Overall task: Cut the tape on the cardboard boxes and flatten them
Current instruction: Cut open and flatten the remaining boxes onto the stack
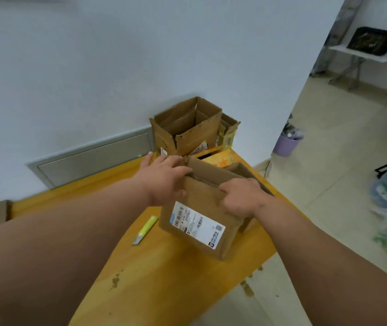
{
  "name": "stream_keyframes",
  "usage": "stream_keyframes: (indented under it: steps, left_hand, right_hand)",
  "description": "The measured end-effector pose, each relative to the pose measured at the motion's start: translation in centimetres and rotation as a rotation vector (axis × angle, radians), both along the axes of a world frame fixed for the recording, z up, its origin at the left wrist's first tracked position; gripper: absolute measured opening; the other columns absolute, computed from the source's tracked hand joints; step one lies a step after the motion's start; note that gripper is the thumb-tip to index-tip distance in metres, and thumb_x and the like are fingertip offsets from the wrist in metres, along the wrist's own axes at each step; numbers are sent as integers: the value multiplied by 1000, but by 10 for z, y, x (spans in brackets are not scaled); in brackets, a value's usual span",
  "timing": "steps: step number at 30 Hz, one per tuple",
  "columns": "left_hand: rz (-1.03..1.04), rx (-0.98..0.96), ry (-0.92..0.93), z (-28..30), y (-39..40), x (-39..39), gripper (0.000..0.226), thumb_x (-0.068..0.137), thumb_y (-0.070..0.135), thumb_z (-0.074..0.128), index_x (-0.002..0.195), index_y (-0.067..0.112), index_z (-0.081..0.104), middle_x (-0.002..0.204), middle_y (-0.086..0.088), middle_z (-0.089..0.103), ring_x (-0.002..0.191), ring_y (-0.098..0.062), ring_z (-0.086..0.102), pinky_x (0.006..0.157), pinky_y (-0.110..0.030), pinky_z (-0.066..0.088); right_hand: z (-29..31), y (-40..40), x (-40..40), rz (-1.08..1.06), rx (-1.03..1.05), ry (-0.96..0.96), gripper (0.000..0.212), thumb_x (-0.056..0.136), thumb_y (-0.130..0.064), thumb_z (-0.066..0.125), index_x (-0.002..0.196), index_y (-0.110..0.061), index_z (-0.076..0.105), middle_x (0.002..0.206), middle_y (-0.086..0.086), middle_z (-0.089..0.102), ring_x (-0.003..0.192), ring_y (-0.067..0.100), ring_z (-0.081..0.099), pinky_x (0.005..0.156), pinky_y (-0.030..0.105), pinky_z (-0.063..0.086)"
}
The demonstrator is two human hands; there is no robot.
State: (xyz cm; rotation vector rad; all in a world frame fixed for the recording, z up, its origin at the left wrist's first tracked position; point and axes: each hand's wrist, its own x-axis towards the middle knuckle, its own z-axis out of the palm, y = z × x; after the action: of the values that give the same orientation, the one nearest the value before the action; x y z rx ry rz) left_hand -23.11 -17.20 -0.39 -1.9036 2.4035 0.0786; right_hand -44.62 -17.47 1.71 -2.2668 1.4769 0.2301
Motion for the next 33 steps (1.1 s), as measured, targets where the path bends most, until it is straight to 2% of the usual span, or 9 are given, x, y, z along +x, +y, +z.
stream_keyframes:
  steps: [2, 6, 9, 15, 20, 23, 26, 29, 33]
  left_hand:
    - [36, 81, 5, 12, 7, 2, 51, 90, 59, 53, 138, 41, 44, 148, 7, 42, 144, -22, 28, 120, -59, -2]
    - [195, 226, 20, 28, 32, 23, 49, 92, 63, 50, 129, 32, 55, 116, 6, 61, 122, -21, 49, 118, -50, 19]
    - [341, 244, 105, 33, 59, 55, 44, 91, 61, 55, 117, 25, 58, 104, 2, 61, 99, -20, 57, 90, -39, 49]
    - [654, 201, 166, 20, 141, 141, 33, 92, 57, 57, 99, 25, 55, 90, 2, 60, 85, -18, 57, 71, -32, 47]
    - [873, 136, 347, -6, 204, 202, 30, 91, 52, 61, 89, 23, 54, 85, -1, 58, 78, -15, 55, 59, -29, 40]
    - [950, 73, 450, -22, 224, 231, 28, 92, 48, 62, 85, 22, 55, 83, -2, 59, 76, -16, 56, 57, -30, 39]
    - [962, 37, 502, -38, 231, 257, 27, 93, 44, 62, 80, 22, 53, 80, -1, 58, 75, -18, 56, 54, -29, 35]
    - [947, 8, 535, -53, 228, 278, 16, 94, 37, 63, 98, 23, 57, 96, 1, 62, 88, -19, 58, 63, -30, 41]
    - [855, 103, 498, -72, 219, 293, 72, 84, 37, 75, 143, 37, 33, 161, -2, 18, 144, -34, 26, 113, -49, 33]
  right_hand:
    - [16, -4, 5, 55, 43, -23, 21, 83, -16, 54, 67, -26, 46, 74, -6, 47, 71, 13, 45, 64, 30, 34]
    - [21, -9, 30, 145, 66, -67, 4, 80, -19, 58, 79, -17, 62, 84, 3, 58, 89, 25, 57, 78, 40, 48]
    - [12, -7, 62, 225, -3, -83, 16, 82, -28, 60, 68, -24, 52, 76, -5, 51, 83, 20, 49, 75, 35, 37]
    - [-26, 21, 154, 321, -109, -251, 20, 84, -41, 63, 76, -27, 51, 88, -8, 53, 100, 23, 53, 81, 37, 36]
    - [-65, 53, 228, 252, 47, -453, 69, 87, -32, 70, 147, -29, 38, 157, 4, 25, 142, 28, 30, 115, 40, 31]
    - [-87, 72, 261, 137, 279, -505, 100, 85, -28, 73, 155, -38, 2, 158, 3, 30, 140, 24, 38, 111, 39, 35]
    - [-107, 83, 285, 62, 424, -469, 100, 86, -28, 72, 155, -33, 0, 137, 0, 57, 118, 24, 59, 101, 39, 47]
    - [-124, 88, 303, 37, 366, -394, 79, 88, -26, 68, 150, -27, 19, 128, 2, 62, 113, 26, 60, 91, 35, 48]
    - [-142, 87, 320, -97, 224, -316, 60, 93, -28, 57, 147, -22, 30, 109, 7, 64, 97, 29, 59, 72, 32, 40]
